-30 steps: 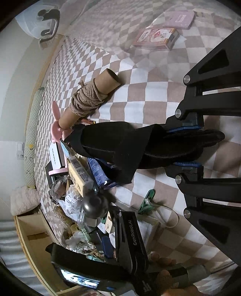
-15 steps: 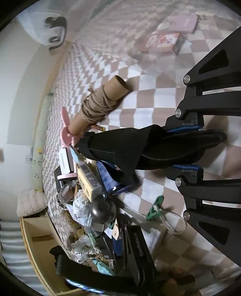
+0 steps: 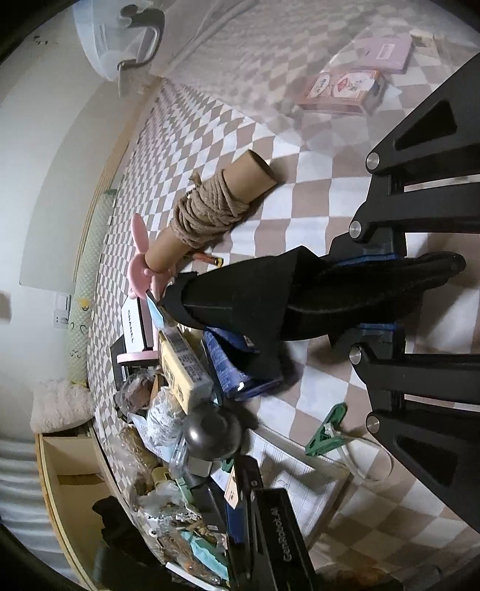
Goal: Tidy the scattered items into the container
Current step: 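Lift both held items and carry them toward the clear container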
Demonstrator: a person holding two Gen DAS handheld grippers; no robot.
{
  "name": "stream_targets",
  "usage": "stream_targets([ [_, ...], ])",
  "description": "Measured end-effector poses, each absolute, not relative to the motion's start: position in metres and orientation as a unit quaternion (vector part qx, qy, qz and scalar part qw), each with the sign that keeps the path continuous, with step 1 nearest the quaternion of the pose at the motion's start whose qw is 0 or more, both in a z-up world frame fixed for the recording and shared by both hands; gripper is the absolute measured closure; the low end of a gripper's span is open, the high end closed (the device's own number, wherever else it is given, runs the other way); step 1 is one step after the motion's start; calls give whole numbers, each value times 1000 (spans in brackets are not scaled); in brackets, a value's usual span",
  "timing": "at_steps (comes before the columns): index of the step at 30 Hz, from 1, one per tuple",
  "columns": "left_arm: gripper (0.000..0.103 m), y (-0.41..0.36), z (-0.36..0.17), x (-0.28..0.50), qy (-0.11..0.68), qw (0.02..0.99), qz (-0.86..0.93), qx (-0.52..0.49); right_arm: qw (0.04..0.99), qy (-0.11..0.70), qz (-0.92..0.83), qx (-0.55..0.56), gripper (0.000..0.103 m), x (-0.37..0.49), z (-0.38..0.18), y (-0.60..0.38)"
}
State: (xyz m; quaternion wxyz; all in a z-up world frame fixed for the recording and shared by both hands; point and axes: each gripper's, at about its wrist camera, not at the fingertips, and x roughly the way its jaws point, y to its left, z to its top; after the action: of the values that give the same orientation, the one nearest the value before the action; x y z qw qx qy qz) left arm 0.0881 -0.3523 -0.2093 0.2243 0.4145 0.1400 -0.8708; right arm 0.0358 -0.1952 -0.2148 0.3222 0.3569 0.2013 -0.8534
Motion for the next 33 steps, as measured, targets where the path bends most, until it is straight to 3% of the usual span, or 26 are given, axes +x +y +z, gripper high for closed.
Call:
stream_targets([
  [18,48,-326,-186,122,157,238,-864,415,328,201,-853,353,85,67,-190,-162],
  [33,48,-291,-179,153,164,244,-859,418,363,146,-834,389,86,104,-176,-136],
])
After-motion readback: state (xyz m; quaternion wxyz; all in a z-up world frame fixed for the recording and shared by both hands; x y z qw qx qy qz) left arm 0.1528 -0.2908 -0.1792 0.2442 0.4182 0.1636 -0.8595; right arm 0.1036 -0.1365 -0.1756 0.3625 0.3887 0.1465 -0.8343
